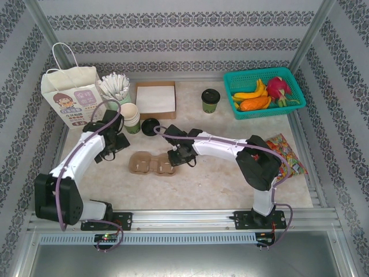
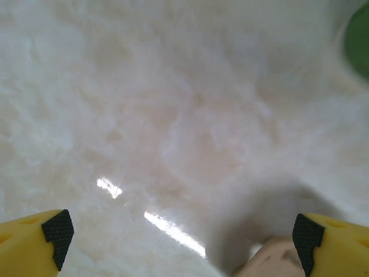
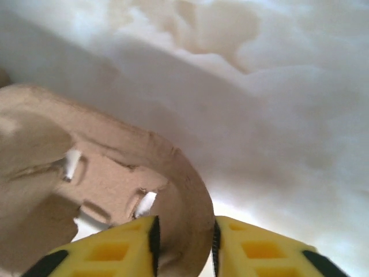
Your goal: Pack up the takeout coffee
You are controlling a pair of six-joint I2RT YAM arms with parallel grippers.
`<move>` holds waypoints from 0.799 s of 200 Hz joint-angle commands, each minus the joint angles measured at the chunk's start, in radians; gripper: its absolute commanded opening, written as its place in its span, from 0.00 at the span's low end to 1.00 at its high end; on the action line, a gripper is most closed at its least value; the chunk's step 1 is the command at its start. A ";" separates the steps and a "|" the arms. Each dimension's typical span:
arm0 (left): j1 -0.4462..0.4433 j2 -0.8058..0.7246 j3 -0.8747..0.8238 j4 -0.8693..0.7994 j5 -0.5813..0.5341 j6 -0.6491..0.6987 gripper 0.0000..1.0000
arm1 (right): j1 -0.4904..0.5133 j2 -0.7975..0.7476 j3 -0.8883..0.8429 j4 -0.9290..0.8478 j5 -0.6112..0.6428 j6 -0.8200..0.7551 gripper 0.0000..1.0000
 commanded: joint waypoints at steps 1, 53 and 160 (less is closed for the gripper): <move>0.038 -0.065 0.078 -0.042 -0.038 0.030 0.99 | -0.056 -0.043 0.017 -0.126 0.115 -0.091 0.25; 0.088 -0.092 0.230 -0.048 -0.050 0.120 1.00 | -0.169 -0.084 -0.002 -0.168 0.214 -0.342 0.25; 0.209 -0.114 0.416 -0.052 0.071 0.228 1.00 | -0.383 0.053 0.134 -0.231 0.325 -0.697 0.29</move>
